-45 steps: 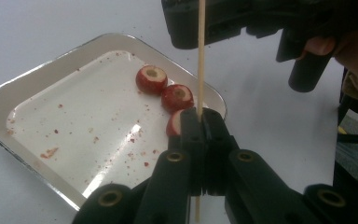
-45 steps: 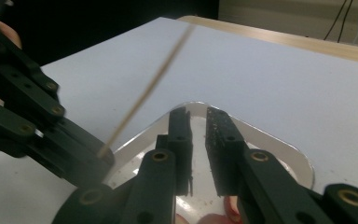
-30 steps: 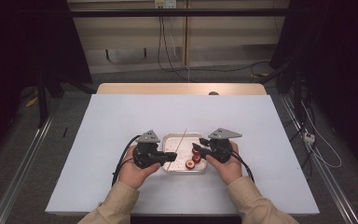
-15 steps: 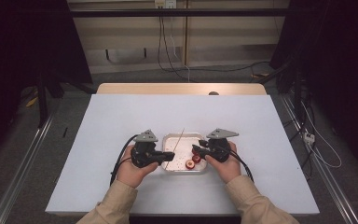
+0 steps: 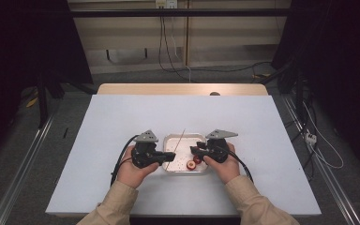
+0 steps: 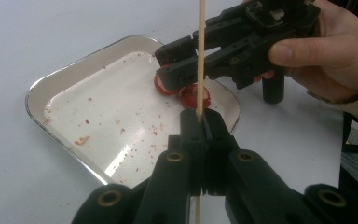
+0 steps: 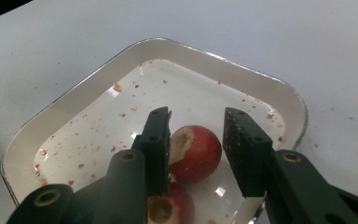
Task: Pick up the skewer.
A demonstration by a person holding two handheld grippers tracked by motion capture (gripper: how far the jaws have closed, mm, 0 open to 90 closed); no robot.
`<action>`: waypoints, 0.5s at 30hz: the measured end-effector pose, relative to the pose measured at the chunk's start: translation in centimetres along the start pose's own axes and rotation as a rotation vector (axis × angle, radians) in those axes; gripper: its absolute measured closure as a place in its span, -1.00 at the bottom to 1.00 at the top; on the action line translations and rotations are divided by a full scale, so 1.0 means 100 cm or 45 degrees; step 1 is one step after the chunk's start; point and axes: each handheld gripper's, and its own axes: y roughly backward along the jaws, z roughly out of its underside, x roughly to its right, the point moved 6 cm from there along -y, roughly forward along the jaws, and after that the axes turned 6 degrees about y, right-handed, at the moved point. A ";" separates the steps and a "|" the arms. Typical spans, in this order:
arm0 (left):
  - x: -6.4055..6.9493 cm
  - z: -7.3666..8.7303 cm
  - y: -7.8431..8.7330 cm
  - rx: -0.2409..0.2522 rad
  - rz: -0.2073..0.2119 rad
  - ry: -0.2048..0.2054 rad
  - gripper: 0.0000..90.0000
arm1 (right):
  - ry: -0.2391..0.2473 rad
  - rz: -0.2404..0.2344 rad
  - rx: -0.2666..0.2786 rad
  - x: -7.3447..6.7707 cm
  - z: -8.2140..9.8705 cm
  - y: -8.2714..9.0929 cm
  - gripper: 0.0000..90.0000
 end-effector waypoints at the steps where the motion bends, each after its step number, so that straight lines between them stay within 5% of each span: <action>1: 0.000 0.000 0.000 0.004 -0.001 0.001 0.98 | -0.003 -0.006 -0.005 -0.001 0.000 -0.001 0.39; 10: 0.000 0.000 0.000 -0.005 -0.001 0.000 0.98 | -0.013 -0.058 -0.050 -0.005 0.005 -0.004 0.64; 15: 0.002 0.002 -0.002 -0.021 0.002 0.001 0.98 | -0.079 -0.065 0.023 -0.003 -0.003 0.003 0.64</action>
